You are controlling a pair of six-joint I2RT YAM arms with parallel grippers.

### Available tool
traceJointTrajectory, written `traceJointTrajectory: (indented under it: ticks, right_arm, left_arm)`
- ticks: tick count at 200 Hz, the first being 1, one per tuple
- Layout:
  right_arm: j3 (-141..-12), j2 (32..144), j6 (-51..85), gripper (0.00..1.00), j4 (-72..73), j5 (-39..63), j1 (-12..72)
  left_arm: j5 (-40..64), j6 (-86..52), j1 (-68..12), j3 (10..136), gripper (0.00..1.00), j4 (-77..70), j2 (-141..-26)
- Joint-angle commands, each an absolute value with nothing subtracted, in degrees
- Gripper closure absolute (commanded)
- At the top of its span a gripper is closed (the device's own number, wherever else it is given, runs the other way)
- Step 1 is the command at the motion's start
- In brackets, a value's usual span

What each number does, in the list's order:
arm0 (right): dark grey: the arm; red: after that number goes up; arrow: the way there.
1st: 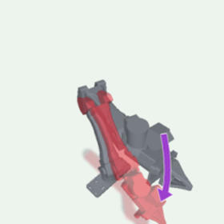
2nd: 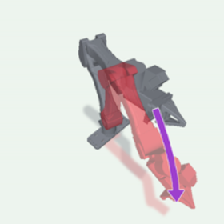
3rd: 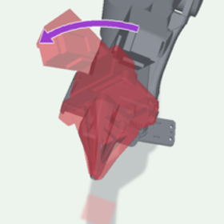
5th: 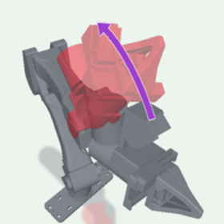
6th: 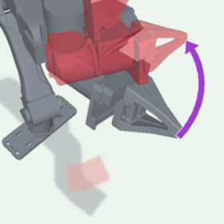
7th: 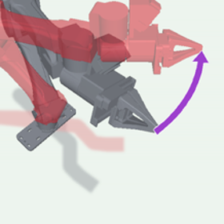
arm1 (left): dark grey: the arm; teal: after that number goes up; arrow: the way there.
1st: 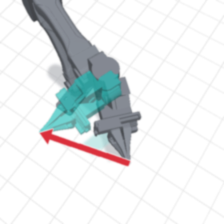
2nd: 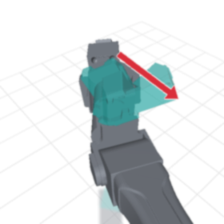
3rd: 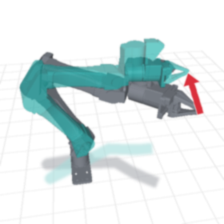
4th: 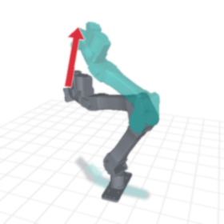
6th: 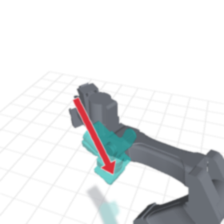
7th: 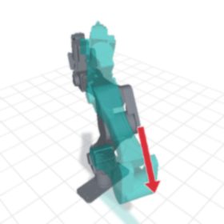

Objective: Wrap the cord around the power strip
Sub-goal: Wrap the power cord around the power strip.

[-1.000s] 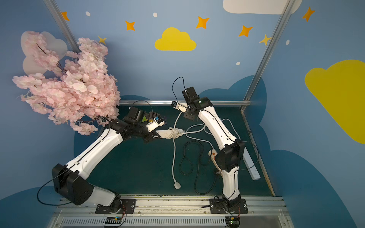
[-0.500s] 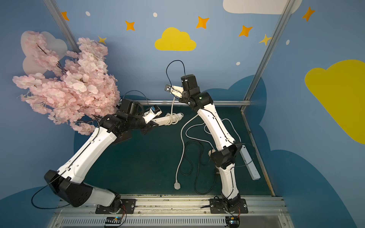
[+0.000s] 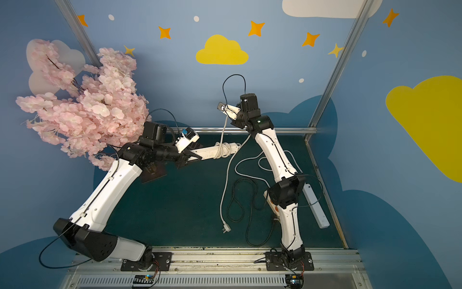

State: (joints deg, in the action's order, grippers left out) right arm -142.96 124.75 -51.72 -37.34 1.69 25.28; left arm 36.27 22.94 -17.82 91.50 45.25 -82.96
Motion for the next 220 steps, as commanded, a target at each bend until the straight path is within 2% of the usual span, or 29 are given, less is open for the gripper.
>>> traceJointTrajectory:
  ticks: [1,9,28,38,52,76,88,108,132,169,176,200,220]
  right_arm:
    - [-143.95,125.69,-43.21,0.79,-40.02,14.69,22.72]
    - [-144.83,126.43,-40.43,0.75,-42.21,20.42,22.12]
    - [-144.68,127.79,-30.89,0.67,-41.42,31.26,20.76]
    - [-143.4,128.31,-25.73,0.64,-39.18,33.79,20.42]
    - [-137.28,127.63,-18.19,0.59,-31.8,33.53,20.52]
    - [-124.24,125.02,-4.98,0.51,-17.3,28.91,20.98]
    - [-118.7,124.1,0.3,0.43,-11.0,28.53,21.18]
    - [-113.85,124.1,5.59,0.35,-6.96,26.11,22.33]
    - [-107.78,124.04,12.26,0.32,-2.53,24.23,23.41]
    - [-98.58,123.91,19.15,0.41,4.74,21.64,26.03]
    - [-97.75,123.97,19.14,0.47,4.19,20.08,26.72]
    - [-93.45,120.24,15.2,0.83,-0.06,17.44,29.27]
    - [-87.06,113.04,5.61,0.95,-2.44,13.93,33.47]
  left_arm:
    - [53.99,15.91,-14.88,88.34,0.98,36.67,-78.83]
    - [58.67,10.2,-13.23,85.5,0.98,29.23,-77.58]
    - [65.94,-13.14,-10.84,75.23,0.98,-3.75,-75.41]
    - [66.13,-23.1,-10.72,72.3,0.97,-16.65,-76.17]
    - [64.93,-31.15,-10.97,70.66,0.98,-26.86,-77.89]
    - [59.92,-34.69,-11.25,70.11,0.98,-32.02,-78.08]
    - [56.96,-34.5,-11.14,70.39,0.97,-31.88,-77.81]
    - [52.8,-34.34,-11.25,70.75,0.97,-31.62,-77.89]
    - [48.7,-33.68,-11.25,71.1,0.98,-30.13,-78.07]
    - [47.02,-33.19,-11.17,72.41,0.98,-28.92,-78.74]
    - [46.3,-32.56,-11.16,72.89,0.97,-28.02,-78.83]
    - [38.64,-26.28,-10.35,75.1,0.98,-19.33,-78.49]
    - [29.9,-22.3,-8.38,76.87,0.98,-12.94,-79.79]
